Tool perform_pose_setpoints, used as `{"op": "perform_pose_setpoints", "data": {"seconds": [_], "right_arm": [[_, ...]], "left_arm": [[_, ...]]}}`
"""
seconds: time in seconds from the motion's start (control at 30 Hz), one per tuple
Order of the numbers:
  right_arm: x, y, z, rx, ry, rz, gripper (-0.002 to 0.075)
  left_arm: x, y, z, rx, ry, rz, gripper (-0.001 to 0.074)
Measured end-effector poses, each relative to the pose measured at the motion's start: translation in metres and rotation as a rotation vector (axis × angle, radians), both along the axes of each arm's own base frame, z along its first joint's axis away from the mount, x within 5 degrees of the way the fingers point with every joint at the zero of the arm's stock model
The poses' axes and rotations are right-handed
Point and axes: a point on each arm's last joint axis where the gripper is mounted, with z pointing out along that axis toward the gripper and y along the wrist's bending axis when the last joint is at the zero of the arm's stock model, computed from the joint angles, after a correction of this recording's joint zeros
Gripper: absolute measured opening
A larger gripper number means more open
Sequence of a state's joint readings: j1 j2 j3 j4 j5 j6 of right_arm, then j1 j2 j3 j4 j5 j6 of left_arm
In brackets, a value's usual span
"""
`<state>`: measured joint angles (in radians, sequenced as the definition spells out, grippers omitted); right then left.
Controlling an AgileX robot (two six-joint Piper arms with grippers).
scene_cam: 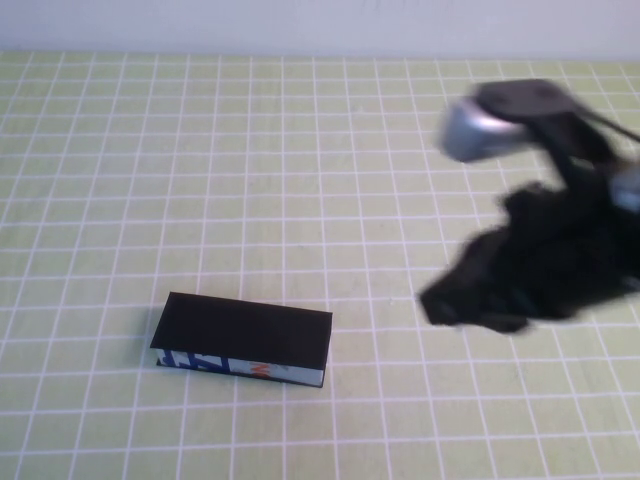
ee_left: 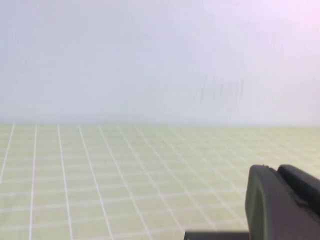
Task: Return glasses to glasses case
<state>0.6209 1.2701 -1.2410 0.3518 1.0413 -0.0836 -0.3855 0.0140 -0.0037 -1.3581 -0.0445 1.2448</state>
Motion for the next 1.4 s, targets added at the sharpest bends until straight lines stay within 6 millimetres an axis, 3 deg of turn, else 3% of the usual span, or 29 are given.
{"op": "perform_pose_setpoints", "data": {"seconds": [0.07, 0.3, 0.47, 0.6, 0.77, 1.17, 1.4], "right_arm": [[-0.027, -0.022, 0.007, 0.040, -0.054, -0.038, -0.0011], [-0.105, -0.083, 0.000, 0.128, -0.184, -0.107, -0.0011], [-0.148, -0.119, -0.023, 0.294, -0.338, -0.195, -0.0011], [-0.168, -0.141, -0.045, 0.350, -0.410, -0.274, -0.0011], [-0.173, -0.146, -0.064, 0.384, -0.438, -0.302, -0.0011], [-0.166, -0.145, -0.078, 0.362, -0.454, -0.320, -0.0011], [-0.142, -0.148, -0.097, 0.287, -0.717, -0.453, -0.0011]], "left_arm": [[0.001, -0.001, -0.008, 0.031, 0.014, -0.002, -0.0002], [0.001, -0.002, -0.010, 0.091, 0.001, -0.009, -0.0002], [0.001, -0.002, -0.010, 0.093, 0.001, -0.014, -0.0002], [0.001, -0.002, -0.010, 0.093, 0.001, -0.014, -0.0002], [0.001, -0.002, -0.010, 0.093, 0.001, -0.014, -0.0002], [0.001, -0.002, -0.011, 0.094, 0.003, -0.014, -0.0002], [0.001, -0.002, -0.011, 0.094, 0.003, -0.014, -0.0002]]}}
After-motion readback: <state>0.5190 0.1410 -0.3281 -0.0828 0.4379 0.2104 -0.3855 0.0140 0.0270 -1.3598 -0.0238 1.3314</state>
